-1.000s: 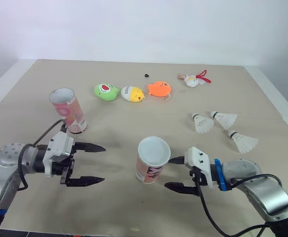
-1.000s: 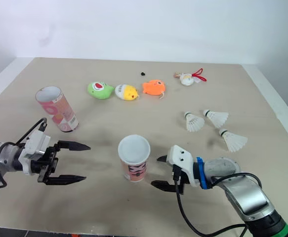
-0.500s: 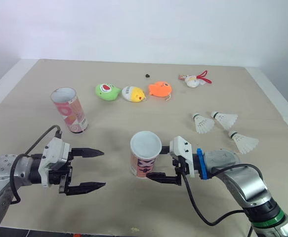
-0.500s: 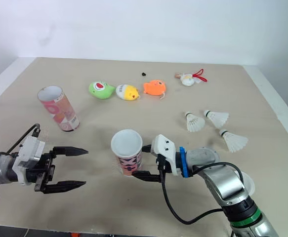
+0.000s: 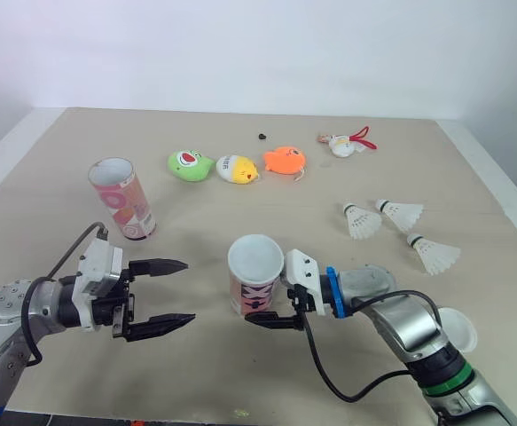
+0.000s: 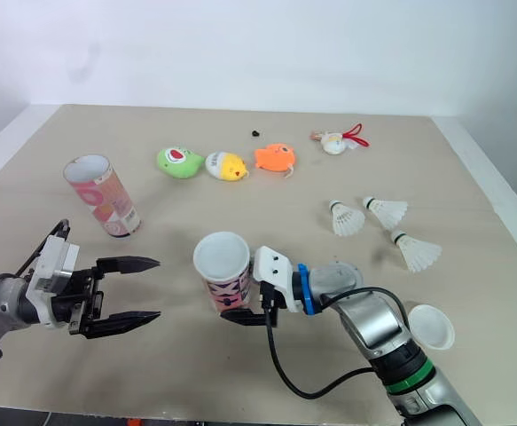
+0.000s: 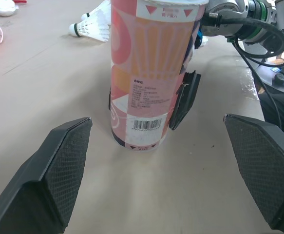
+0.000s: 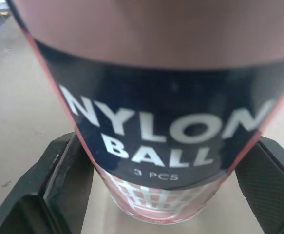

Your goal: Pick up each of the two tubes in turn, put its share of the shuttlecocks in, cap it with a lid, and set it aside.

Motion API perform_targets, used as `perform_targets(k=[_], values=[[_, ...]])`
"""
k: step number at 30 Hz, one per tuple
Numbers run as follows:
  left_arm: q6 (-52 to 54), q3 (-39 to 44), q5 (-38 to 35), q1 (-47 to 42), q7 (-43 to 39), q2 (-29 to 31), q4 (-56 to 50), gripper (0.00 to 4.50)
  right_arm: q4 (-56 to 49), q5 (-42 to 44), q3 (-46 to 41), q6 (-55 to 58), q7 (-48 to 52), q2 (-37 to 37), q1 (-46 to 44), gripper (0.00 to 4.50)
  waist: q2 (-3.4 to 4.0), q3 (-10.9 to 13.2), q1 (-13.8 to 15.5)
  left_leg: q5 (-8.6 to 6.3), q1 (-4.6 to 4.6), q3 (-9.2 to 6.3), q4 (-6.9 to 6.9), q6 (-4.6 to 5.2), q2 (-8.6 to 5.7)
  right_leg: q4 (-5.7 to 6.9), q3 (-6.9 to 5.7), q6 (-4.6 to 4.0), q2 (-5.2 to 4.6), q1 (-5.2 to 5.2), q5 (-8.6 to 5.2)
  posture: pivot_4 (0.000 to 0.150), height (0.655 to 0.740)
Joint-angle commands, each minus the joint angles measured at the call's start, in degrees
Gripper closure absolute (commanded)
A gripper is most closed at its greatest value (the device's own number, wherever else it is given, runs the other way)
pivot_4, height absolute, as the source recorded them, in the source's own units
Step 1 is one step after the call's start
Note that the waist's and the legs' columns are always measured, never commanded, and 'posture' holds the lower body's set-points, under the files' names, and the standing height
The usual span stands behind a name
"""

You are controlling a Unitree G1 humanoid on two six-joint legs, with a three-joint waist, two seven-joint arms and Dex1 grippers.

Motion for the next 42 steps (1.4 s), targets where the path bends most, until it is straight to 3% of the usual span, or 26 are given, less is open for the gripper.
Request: perform_targets(k=[1,6,9,13,19,26,34,42], values=[[-0.4,1.7,-0.2,0.5,-0.7,1.0,-0.1,0.0,0.6,0.1,-0.3,-2.3,0.2,1.8,-1.5,0.02,0.0,0.0,0.0,0.0,0.0,0.0,0.0,0.0,0.0,0.01,0.0,-0.01,0.0,-0.01,0.0,0.15,0.74],[-1.2,1.2,0.5,1.1,-1.0,1.0,0.0,0.0,0.5,1.6,-1.5,-2.7,1.6,1.8,-0.4,1.57,0.0,0.0,0.0,0.0,0.0,-0.01,0.0,0.0,0.0,0.02,0.0,-0.02,-0.01,0.01,-0.01,0.15,0.74],[-2.0,-0.4,1.6,-0.2,-0.6,0.2,0.2,0.0,-0.3,2.1,-3.1,-1.1,0.6,1.5,-0.1,1.94,0.0,0.0,0.0,0.0,0.0,-0.01,0.0,0.0,-0.01,0.02,0.0,-0.01,-0.02,0.02,-0.01,0.15,0.74],[-3.7,-5.2,4.9,-4.9,1.0,-2.3,1.4,0.0,-2.5,4.5,-6.1,2.1,0.7,-0.5,0.4,1.99,0.0,0.0,0.1,0.03,0.02,-0.03,0.0,-0.05,-0.03,0.02,-0.01,0.0,-0.01,0.06,0.01,0.15,0.74],[-6.1,-15.0,13.2,-14.7,5.6,-8.7,5.3,0.0,-8.2,12.3,-18.5,9.4,-2.4,-5.0,0.3,1.99,-0.01,0.0,0.2,0.05,-0.05,-0.03,0.09,-0.04,-0.15,0.0,0.06,0.14,-0.02,0.1,0.08,0.15,0.74],[-6.3,-21.4,18.2,-25.0,9.1,-16.1,12.3,0.0,-10.1,18.1,-41.9,18.3,-16.2,-9.0,3.7,1.99,0.0,0.0,0.2,0.05,-0.12,-0.04,0.08,-0.03,-0.24,0.0,0.05,0.15,0.04,0.08,0.08,0.15,0.74],[-12.2,-27.0,20.1,-35.4,3.7,-24.3,22.8,0.0,1.7,19.9,-67.7,20.4,-37.3,-7.5,3.7,1.99,0.06,0.0,0.3,0.05,-0.19,0.02,0.1,-0.01,-0.35,-0.02,0.17,0.25,-0.02,0.06,0.11,0.15,0.74],[-15.4,-26.6,17.2,-38.7,-1.2,-31.2,28.6,0.0,8.5,15.6,-72.6,18.3,-43.6,-8.2,12.0,1.99,0.37,-0.2,-0.1,0.03,-0.14,0.08,0.05,0.06,-0.36,-0.03,0.27,0.27,0.05,0.07,0.07,0.15,0.74]])
